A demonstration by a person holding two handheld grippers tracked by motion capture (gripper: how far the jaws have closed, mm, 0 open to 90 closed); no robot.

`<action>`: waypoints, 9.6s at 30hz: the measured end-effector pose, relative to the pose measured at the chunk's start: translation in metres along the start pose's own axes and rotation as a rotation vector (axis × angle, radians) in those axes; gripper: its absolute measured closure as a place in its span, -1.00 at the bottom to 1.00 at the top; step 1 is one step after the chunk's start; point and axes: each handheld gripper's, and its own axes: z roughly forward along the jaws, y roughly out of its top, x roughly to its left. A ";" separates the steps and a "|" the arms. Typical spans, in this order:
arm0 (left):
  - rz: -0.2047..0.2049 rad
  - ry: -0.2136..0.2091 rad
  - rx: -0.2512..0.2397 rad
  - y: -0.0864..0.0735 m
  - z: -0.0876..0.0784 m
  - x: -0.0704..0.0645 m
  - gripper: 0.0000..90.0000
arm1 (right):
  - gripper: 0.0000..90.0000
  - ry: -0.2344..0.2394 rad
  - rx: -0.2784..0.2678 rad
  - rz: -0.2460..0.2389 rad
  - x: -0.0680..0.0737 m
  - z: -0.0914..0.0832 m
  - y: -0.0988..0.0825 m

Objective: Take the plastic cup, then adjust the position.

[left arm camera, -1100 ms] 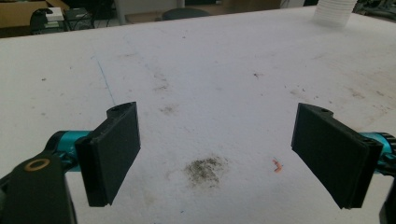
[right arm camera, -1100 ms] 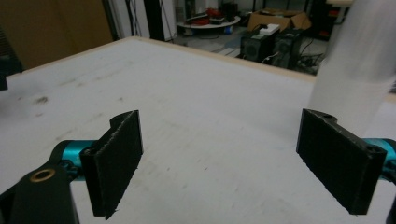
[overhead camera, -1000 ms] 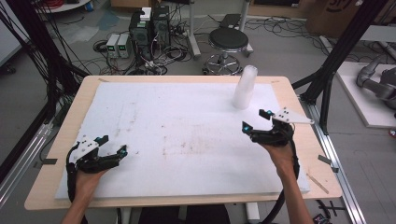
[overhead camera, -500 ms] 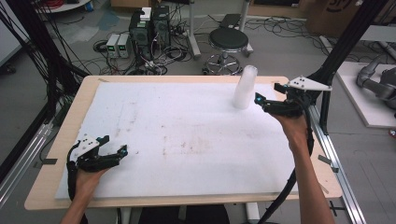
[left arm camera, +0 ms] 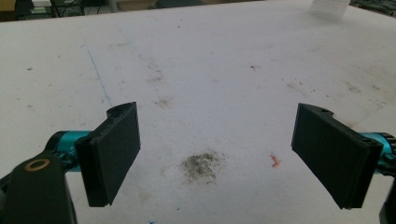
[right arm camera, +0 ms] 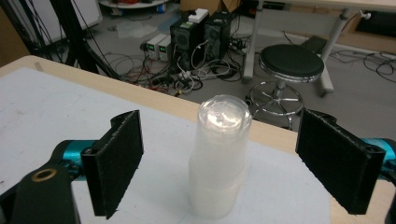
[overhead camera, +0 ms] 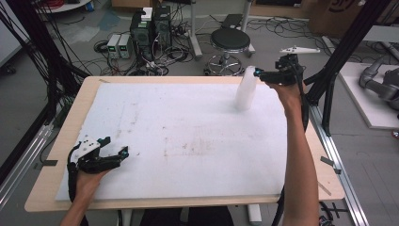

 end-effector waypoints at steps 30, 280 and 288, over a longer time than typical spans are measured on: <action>-0.013 0.011 0.041 0.002 0.004 0.000 -0.66 | -0.66 -0.072 0.264 0.096 -0.005 0.094 0.016; 0.279 -0.860 -0.171 0.103 0.066 -0.100 -0.67 | -0.10 1.026 -0.108 -0.280 0.196 -0.004 -0.102; 0.275 -0.863 -0.187 0.096 0.073 -0.110 -0.67 | -0.10 1.040 -0.121 -0.275 0.196 -0.005 -0.101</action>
